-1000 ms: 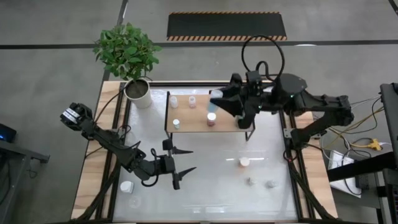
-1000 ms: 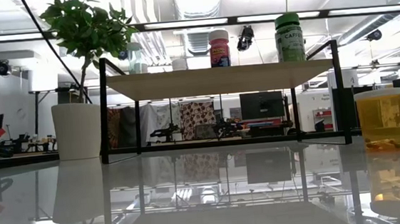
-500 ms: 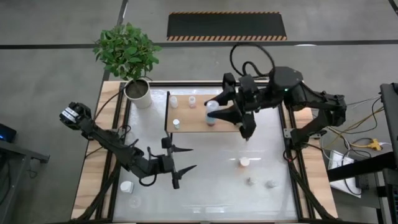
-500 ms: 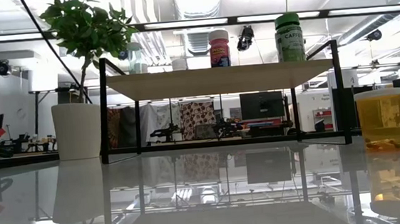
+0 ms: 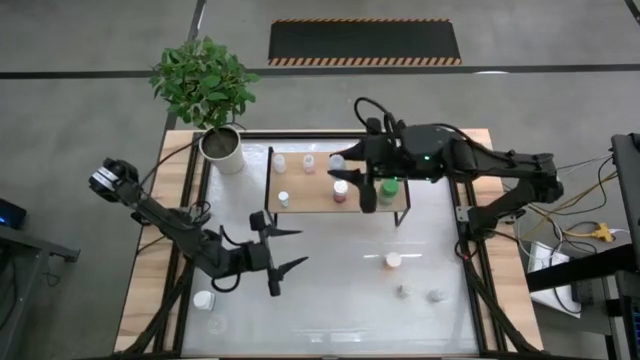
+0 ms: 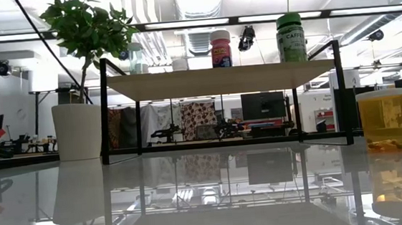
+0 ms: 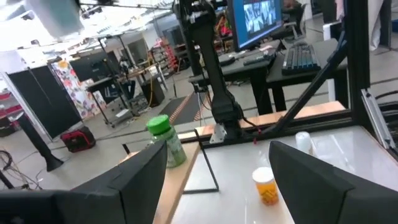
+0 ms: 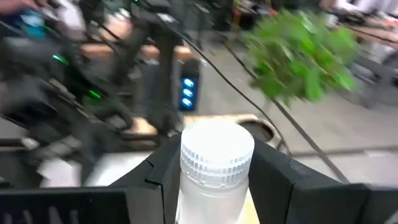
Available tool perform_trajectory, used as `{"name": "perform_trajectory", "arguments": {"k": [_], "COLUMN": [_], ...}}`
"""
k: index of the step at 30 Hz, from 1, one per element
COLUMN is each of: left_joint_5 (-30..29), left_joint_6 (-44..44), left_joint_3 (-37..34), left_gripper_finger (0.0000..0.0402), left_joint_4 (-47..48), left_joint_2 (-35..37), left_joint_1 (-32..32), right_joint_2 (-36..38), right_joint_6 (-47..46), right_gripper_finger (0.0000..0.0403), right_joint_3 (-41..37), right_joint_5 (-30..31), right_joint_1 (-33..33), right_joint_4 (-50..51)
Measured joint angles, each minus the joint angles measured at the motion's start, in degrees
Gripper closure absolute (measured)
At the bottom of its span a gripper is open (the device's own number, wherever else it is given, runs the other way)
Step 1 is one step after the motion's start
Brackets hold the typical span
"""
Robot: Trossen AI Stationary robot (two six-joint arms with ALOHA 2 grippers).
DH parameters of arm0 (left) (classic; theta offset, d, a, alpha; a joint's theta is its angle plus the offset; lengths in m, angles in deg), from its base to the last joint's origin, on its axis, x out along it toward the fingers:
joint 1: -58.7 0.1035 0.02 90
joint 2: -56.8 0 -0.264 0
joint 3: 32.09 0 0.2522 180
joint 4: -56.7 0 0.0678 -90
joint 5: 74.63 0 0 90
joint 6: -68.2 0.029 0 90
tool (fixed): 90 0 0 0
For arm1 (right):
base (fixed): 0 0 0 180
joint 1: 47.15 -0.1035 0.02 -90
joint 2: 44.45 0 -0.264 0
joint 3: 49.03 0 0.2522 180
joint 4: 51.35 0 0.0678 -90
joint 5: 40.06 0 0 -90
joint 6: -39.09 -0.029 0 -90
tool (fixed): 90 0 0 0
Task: Pick and place medicine bottles onto shelf by color
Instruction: Put the transparent pill bottle on the shelf
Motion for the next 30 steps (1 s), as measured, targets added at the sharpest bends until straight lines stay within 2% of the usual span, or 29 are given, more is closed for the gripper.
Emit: {"name": "perform_trajectory", "arguments": {"k": [6, 10, 18, 22, 25, 30], "left_joint_5": [-0.08, -0.07, -0.01, -0.03, -0.01, -0.03], "left_joint_6": [2.71, 1.85, 2.17, 2.21, 2.23, 3.04], "left_joint_3": [-0.08, -0.39, -1.7, -1.75, -1.76, -1.76], "left_gripper_finger": [0.0136, 0.0136, 0.0136, 0.0136, 0.0136, 0.0136], "left_joint_4": [0.1, 1.99, 2.0, 1.58, 1.4, 1.4], "left_joint_2": [3.09, 3.85, 3.84, 3.84, 3.84, 3.84], "left_joint_1": [-0.01, -0.11, -0.11, 0.03, 0.3, 0.43], "right_joint_2": [0.83, 2.59, 13.04, 15.73, 15.56, 13.79], "right_joint_6": [1.09, 2.57, 2.9, -2.11, -4.8, 0.8], "right_gripper_finger": [0.0266, 0.0266, 0.0266, 0.0266, 0.0266, 0.0266], "right_joint_3": [-8.33, -16.96, -35.44, -44.89, -48.08, -46.55], "right_joint_5": [0.07, -0.26, -0.17, 0.83, 0.89, -1.77], "right_joint_1": [6.48, 9.58, 16.74, 21.39, 24.18, 26.19], "right_joint_4": [-3.8, -9.85, -19.62, -25.43, -26.42, -18.14]}}
